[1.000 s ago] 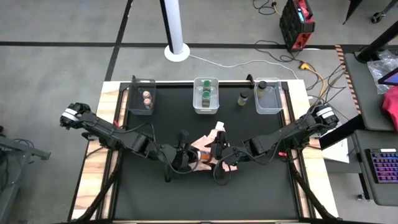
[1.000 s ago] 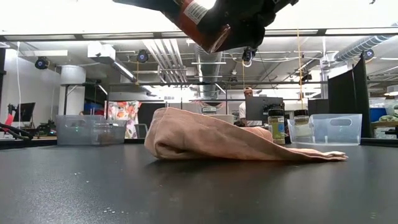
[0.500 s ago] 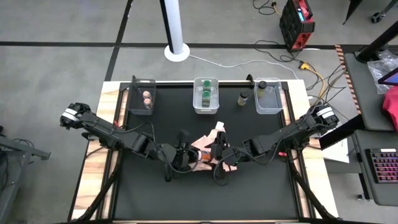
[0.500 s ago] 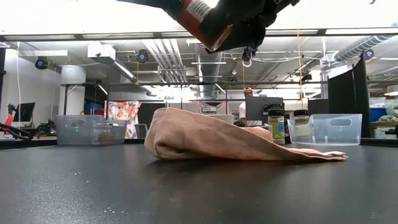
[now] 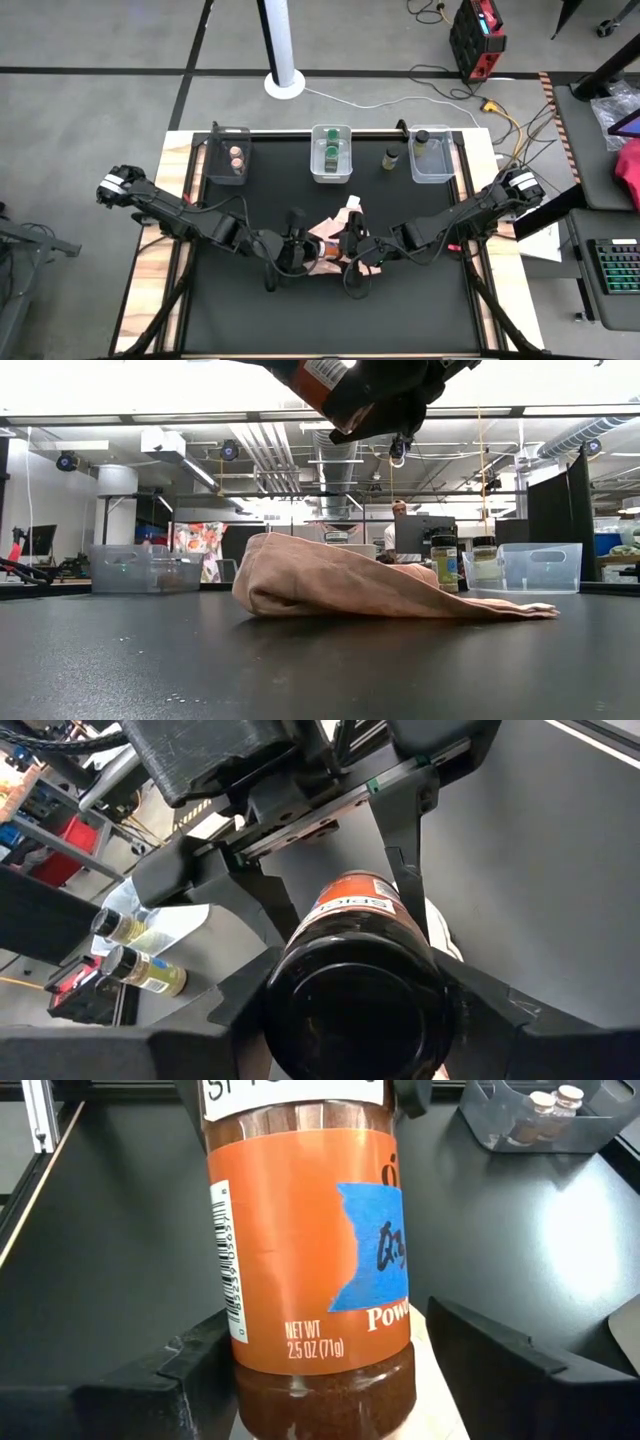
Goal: Sort spices by type
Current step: Put the black brown spice bottle into the transparent bin
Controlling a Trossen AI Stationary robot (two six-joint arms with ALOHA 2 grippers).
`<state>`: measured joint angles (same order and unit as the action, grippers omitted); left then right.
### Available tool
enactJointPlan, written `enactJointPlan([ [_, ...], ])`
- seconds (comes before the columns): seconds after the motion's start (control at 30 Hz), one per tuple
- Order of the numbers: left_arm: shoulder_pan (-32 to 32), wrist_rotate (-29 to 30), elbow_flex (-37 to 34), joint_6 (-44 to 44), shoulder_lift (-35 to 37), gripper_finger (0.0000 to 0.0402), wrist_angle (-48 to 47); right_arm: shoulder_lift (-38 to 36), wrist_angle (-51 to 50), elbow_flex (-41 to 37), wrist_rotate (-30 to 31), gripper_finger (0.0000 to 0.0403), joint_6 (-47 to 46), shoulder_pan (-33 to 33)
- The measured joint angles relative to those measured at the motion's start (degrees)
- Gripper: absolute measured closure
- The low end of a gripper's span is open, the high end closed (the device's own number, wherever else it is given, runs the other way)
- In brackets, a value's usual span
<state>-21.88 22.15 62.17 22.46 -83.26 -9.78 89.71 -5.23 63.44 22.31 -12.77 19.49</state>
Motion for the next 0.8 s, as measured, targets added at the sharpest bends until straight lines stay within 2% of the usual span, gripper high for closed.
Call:
enactJointPlan([
  [0.27,0.0,0.0,0.0,-0.3,0.0,0.0205,-0.1,0.0,1.3,-0.1,0.1,0.0125,1.4,-0.1],
  [0.57,0.3,-0.2,0.0,-2.6,0.0,0.0205,-0.8,0.0,1.6,-0.1,0.2,0.0091,1.4,-0.4],
  [0.8,0.3,-0.2,0.0,-4.6,0.0,0.0205,-3.4,-0.1,1.4,-0.1,0.3,0.008,1.3,-0.4],
])
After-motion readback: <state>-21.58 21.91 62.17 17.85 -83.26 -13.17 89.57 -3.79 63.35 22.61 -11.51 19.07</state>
